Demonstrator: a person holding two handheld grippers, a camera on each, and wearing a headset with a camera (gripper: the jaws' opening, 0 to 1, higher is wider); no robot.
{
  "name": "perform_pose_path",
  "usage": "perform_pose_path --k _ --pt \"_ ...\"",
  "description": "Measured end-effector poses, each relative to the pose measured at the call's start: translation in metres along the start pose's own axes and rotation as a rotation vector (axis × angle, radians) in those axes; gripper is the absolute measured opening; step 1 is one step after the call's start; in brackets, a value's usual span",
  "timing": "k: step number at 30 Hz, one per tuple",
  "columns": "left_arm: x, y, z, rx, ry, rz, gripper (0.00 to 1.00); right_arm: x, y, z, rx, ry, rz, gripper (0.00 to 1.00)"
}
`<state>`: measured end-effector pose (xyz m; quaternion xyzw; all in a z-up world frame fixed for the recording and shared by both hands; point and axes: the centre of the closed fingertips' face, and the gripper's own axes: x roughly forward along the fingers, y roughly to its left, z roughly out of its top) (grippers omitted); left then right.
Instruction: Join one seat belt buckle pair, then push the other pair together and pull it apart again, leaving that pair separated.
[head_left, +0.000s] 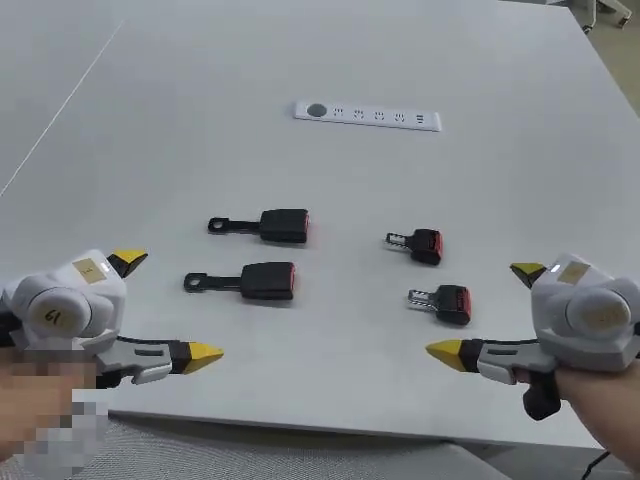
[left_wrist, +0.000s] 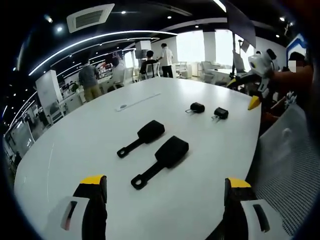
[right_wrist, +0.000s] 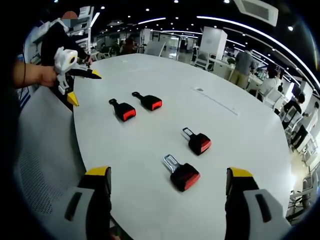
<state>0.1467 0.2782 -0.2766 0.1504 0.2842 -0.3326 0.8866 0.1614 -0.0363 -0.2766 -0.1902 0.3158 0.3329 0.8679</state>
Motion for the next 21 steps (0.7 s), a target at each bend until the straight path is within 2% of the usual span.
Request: perform_pose_path --k 21 --pt "0.0024 -0.0043 -0.0027 0.025 0.017 -0.011 0.99 -0.001 0.0012 -0.0032 0.022 0.001 -0.002 0.96"
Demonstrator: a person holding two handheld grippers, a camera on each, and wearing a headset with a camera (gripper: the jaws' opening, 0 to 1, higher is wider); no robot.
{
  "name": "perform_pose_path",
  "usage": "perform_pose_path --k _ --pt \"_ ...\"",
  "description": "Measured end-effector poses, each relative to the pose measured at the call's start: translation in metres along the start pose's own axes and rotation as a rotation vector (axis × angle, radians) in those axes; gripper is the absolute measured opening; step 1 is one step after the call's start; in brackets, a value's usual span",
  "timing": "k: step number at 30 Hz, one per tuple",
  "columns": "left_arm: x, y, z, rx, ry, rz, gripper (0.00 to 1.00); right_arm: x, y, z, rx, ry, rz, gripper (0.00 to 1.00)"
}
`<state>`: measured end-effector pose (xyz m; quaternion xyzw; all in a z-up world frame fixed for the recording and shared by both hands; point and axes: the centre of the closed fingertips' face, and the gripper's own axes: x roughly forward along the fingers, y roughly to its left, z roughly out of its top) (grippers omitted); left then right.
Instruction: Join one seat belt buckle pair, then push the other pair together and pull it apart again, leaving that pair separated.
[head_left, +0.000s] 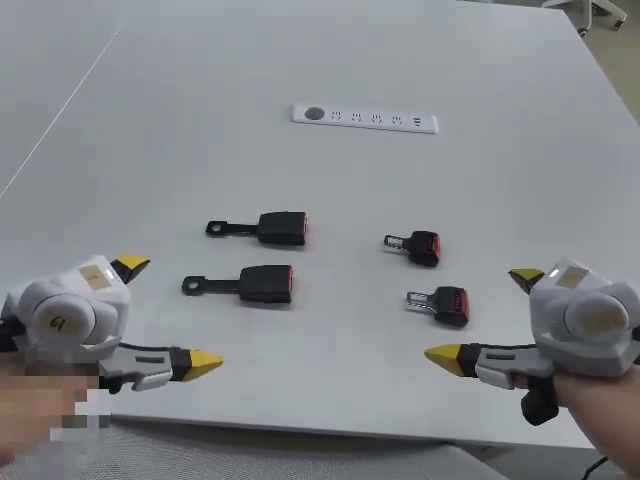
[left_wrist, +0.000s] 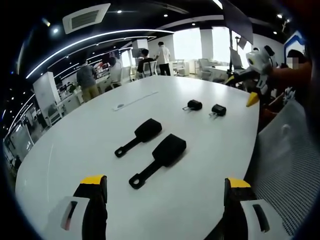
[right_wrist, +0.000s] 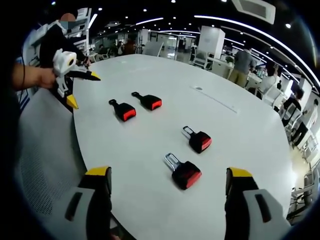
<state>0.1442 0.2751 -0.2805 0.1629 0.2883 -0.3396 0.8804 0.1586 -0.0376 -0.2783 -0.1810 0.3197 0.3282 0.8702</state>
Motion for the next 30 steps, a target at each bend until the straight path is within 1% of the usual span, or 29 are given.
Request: perform_pose_path --k 1,4,5,7,8,10,17,19,20,22,25,30 --pt "0.0 0.0 0.0 0.0 0.0 0.0 0.99 0.0 0.0 0.001 0.002 0.0 0.001 0.96" --pt "0.0 0.0 0.0 0.001 0.001 -0.001 0.98 -0.001 0.0 0.007 0.039 -0.025 0.013 0.96" --pt "0.0 0.0 -0.001 0.002 0.002 -0.001 0.98 -0.001 -0.001 0.007 0.039 -0.025 0.012 0.96" --pt "0.0 0.001 -0.001 0.003 0.003 0.003 0.98 0.0 0.001 0.008 0.023 -0.021 0.018 0.97" --pt "-0.001 0.003 0.001 0.002 -0.004 0.01 0.97 0.001 0.001 0.007 -0.003 -0.01 0.014 0.97" --pt "-0.001 0.004 0.001 -0.014 -0.006 0.01 0.97 0.002 0.003 0.006 -0.019 -0.002 0.015 0.97" --pt "0.0 0.002 0.0 -0.002 0.002 0.01 1.0 0.003 0.005 0.007 -0.011 -0.003 0.015 0.97" --pt "0.0 0.002 -0.002 -0.008 0.009 0.009 1.0 0.004 0.007 0.007 -0.009 -0.003 0.025 0.97" --pt "0.0 0.003 -0.002 -0.004 0.007 0.014 0.99 0.004 0.008 0.006 -0.015 0.001 0.028 0.97" --pt "-0.001 0.006 0.0 -0.015 -0.003 0.02 0.99 0.005 0.01 0.006 -0.032 0.004 0.026 0.97" --pt "-0.001 0.006 -0.003 -0.019 0.006 0.021 0.99 0.005 0.01 0.006 -0.033 0.005 0.025 0.98" --pt "0.0 0.004 -0.004 -0.012 0.015 0.013 1.0 0.005 0.009 0.004 -0.018 0.002 0.018 0.98"
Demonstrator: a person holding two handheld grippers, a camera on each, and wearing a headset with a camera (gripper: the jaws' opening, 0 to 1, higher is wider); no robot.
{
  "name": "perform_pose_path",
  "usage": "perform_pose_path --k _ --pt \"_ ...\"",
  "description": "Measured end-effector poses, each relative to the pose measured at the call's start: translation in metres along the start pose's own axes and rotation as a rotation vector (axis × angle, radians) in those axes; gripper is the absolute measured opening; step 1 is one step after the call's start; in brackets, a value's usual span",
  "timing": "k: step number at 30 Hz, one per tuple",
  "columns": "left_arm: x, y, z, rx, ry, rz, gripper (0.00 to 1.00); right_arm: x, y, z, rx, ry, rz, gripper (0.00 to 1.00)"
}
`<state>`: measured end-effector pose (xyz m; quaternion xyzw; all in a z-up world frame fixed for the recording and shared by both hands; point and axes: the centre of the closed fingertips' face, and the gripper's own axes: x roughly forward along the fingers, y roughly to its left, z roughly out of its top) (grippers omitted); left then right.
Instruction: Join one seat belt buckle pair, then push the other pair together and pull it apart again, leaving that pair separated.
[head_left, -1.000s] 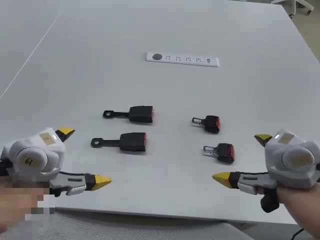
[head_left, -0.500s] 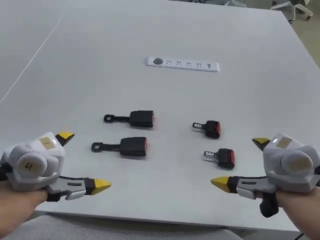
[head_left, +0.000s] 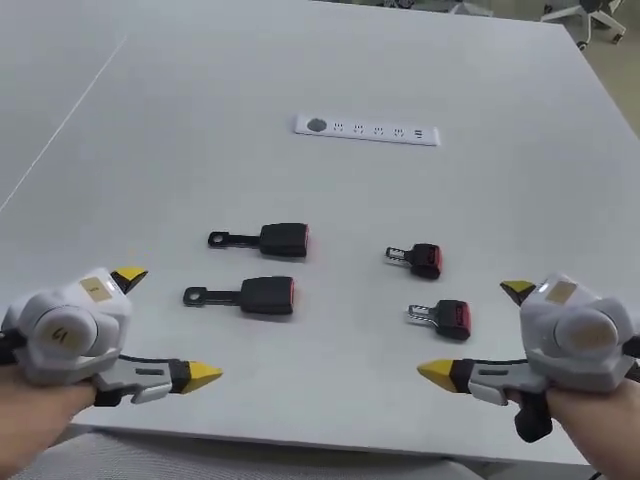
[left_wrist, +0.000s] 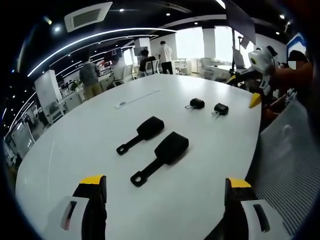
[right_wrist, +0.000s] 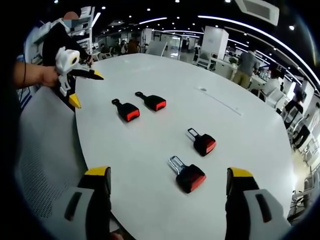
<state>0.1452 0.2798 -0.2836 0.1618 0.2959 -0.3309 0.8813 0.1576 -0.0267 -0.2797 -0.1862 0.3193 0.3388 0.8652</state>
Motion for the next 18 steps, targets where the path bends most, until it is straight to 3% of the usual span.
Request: perform_pose_path --k 13,18 --pt "-0.0014 -0.0008 0.0003 0.022 0.006 0.001 0.97 -0.0039 -0.0028 -0.0043 0.025 0.0 0.0 0.93" --pt "0.0001 -0.0046 0.001 0.006 0.001 -0.025 0.96 -0.0073 -0.0065 -0.0074 0.005 0.018 -0.01 0.91"
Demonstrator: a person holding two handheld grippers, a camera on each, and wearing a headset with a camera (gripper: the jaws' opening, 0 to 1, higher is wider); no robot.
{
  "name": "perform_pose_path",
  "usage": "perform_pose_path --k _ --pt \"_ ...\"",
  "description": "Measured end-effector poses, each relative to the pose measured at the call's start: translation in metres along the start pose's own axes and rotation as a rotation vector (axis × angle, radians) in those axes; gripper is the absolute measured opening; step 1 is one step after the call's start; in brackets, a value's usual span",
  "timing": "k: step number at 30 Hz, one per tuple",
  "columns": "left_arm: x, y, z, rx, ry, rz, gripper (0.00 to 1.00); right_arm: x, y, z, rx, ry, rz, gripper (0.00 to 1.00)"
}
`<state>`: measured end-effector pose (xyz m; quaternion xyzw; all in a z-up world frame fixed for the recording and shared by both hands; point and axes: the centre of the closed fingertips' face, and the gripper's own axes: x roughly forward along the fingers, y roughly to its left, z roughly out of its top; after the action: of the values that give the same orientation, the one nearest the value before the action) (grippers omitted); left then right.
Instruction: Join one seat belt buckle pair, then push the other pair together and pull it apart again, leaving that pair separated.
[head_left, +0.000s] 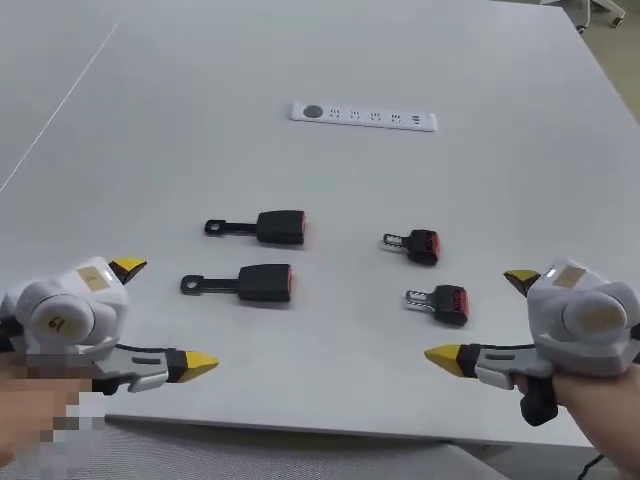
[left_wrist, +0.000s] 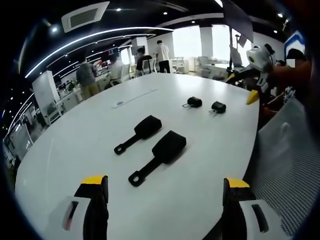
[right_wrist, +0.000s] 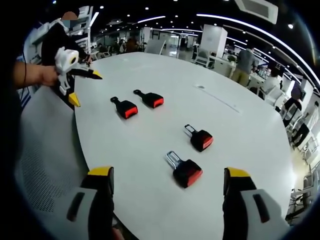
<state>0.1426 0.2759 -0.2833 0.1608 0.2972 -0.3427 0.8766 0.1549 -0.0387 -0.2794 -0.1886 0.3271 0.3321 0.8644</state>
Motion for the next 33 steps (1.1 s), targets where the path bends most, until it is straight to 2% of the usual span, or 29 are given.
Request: perform_pose_path --k 3,6,8,12,16,21,27,33 --pt "-0.001 -0.004 0.005 -0.027 -0.017 -0.019 0.88 -0.001 0.0 -0.002 -0.001 0.008 0.007 0.87" --pt "-0.001 0.0 0.007 -0.007 -0.02 0.002 0.89 -0.004 0.0 0.001 -0.008 -0.001 0.004 0.87" --pt "-0.001 -0.001 0.007 -0.006 -0.024 -0.003 0.89 -0.006 0.0 0.003 -0.013 -0.009 0.001 0.87" --pt "0.0 0.0 0.006 -0.006 -0.015 -0.007 0.88 -0.007 -0.001 0.0 -0.029 0.006 0.0 0.88" --pt "0.0 0.003 0.009 0.002 -0.012 -0.008 0.85 -0.011 -0.01 -0.002 -0.039 0.017 -0.012 0.88" --pt "0.003 0.005 0.017 0.055 -0.01 -0.024 0.81 -0.011 -0.012 -0.002 -0.075 0.022 0.0 0.87" --pt "0.009 0.006 0.026 0.079 -0.008 -0.053 0.73 -0.008 -0.006 0.004 -0.075 0.017 0.02 0.84" --pt "0.017 0.006 0.028 0.172 0.014 -0.079 0.68 -0.002 0.003 0.003 -0.099 0.049 0.056 0.78"
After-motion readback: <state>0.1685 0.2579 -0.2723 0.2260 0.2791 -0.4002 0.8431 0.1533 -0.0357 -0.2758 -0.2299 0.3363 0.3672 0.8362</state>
